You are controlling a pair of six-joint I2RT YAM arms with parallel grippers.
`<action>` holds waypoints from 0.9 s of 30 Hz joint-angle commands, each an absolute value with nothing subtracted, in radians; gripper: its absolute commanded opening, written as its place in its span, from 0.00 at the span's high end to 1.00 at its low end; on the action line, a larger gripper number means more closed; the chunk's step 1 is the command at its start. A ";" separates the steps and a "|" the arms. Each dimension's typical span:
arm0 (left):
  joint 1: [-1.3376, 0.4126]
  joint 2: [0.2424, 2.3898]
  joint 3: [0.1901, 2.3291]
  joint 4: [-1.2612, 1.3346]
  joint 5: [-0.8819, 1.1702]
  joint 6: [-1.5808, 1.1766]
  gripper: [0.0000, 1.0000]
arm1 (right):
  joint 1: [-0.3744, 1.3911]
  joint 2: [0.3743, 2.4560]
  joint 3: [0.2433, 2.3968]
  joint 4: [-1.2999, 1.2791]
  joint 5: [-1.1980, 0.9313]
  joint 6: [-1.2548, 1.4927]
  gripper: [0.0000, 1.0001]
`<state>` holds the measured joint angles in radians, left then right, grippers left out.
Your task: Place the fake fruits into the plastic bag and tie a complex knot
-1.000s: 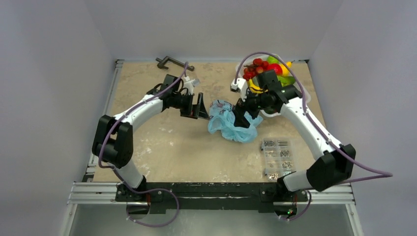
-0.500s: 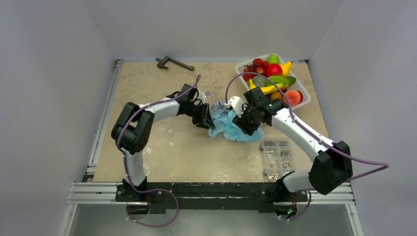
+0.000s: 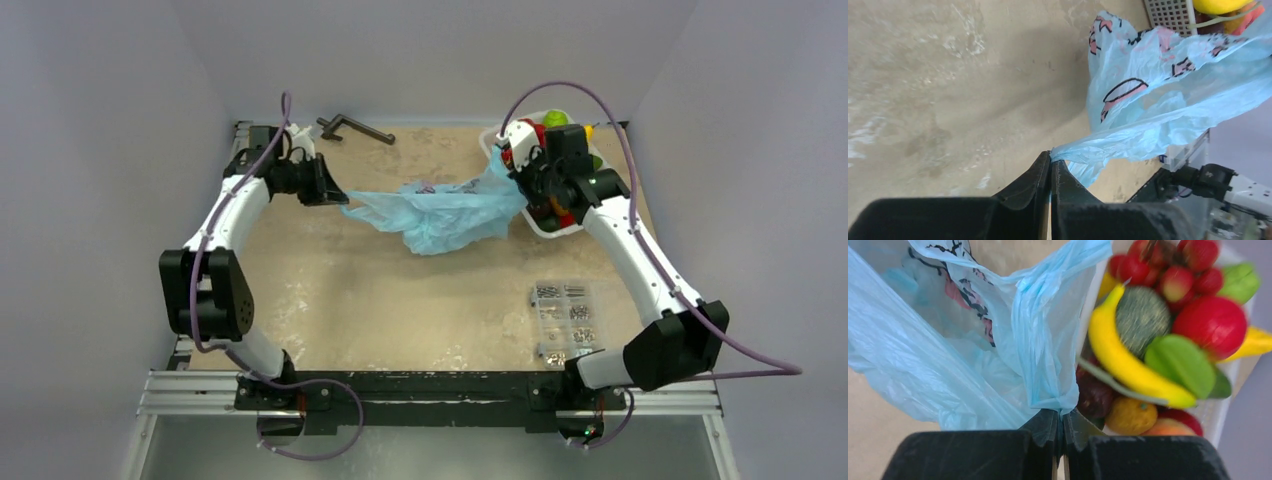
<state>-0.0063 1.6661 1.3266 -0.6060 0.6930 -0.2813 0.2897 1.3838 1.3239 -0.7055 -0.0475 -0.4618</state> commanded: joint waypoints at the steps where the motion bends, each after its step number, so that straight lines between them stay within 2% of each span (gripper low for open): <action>1: 0.070 1.551 1.381 -0.735 0.595 0.047 1.00 | 0.256 1.364 1.454 -0.657 -0.177 -0.439 1.00; 5: 0.062 1.338 1.222 -0.731 0.686 0.380 1.00 | 0.295 1.351 1.393 -0.691 -0.319 -0.430 1.00; 8: 0.027 1.197 1.054 -0.845 0.697 0.709 1.00 | 0.339 1.279 1.206 -0.689 -0.414 -0.539 1.00; 12: -0.094 1.089 0.792 -0.829 0.562 0.955 1.00 | 0.486 1.199 0.942 -0.629 -0.342 -0.725 1.00; 13: -0.111 1.081 0.761 -0.827 0.547 0.970 0.96 | 0.507 1.194 0.904 -0.619 -0.327 -0.757 1.00; 15: -0.117 1.085 0.775 -0.845 0.554 0.910 0.82 | 0.527 1.192 0.870 -0.608 -0.308 -0.794 1.00; 19: -0.085 1.165 0.992 -0.919 0.662 0.571 0.38 | 0.529 1.209 0.904 -0.620 -0.318 -0.772 1.00; 20: -0.075 1.199 1.060 -0.923 0.718 0.480 0.32 | 0.531 1.208 0.911 -0.613 -0.323 -0.764 1.00; 22: -0.074 1.271 1.168 -0.902 0.816 0.330 0.06 | 0.530 1.196 0.909 -0.579 -0.328 -0.749 1.00; 23: -0.077 1.304 1.206 -0.863 0.850 0.258 0.01 | 0.530 1.185 0.904 -0.562 -0.331 -0.747 1.00; 27: -0.111 1.467 1.283 -0.642 0.763 -0.016 0.00 | 0.531 1.149 0.863 -0.500 -0.326 -0.755 1.00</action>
<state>-0.0845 1.3312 1.2148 -0.8284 0.7418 0.3244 0.5308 1.2030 0.8658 -0.5995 -0.3134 -0.7341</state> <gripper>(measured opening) 0.997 0.004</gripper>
